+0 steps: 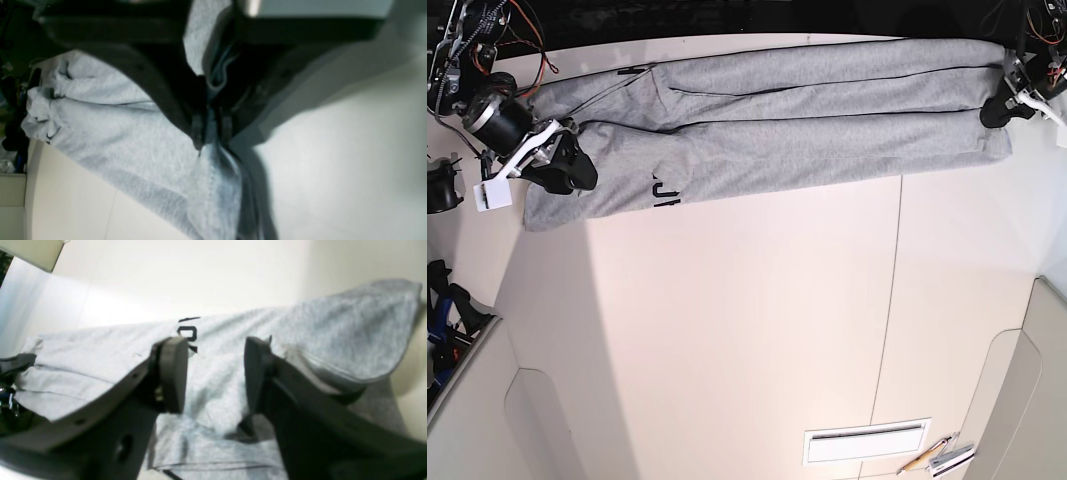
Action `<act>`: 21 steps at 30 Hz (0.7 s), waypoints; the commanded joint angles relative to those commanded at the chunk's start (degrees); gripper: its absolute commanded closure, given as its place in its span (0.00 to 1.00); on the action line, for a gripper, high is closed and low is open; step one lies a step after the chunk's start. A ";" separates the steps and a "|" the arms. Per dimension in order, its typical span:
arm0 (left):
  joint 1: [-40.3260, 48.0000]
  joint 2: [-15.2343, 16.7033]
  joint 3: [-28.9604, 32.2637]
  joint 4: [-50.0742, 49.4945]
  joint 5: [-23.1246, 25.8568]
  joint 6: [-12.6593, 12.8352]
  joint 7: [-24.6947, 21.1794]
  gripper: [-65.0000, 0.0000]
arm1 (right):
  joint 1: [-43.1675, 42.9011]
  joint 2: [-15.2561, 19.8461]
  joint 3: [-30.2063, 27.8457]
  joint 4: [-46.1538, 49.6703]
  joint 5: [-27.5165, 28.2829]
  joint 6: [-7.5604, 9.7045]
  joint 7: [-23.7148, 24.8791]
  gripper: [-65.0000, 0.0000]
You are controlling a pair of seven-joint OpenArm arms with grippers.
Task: Fold the T-shirt properly
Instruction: 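Release the left gripper and pull the strip straight with the right gripper, then grasp the strip's end with the left gripper and fold it toward the right gripper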
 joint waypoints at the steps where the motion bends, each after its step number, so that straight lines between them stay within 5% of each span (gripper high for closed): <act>1: -0.02 0.00 0.00 0.13 -0.02 0.00 -0.15 1.00 | 0.28 0.00 0.00 0.00 -0.09 0.00 -0.02 0.58; 9: -4.66 -0.83 -1.31 7.21 4.94 0.00 -0.24 1.00 | 2.38 0.04 0.07 0.00 -0.42 0.00 0.00 0.58; 21: -13.49 -12.09 -1.33 7.58 12.68 0.00 -2.12 1.00 | 2.54 0.02 1.14 0.00 -0.46 0.00 -0.02 0.58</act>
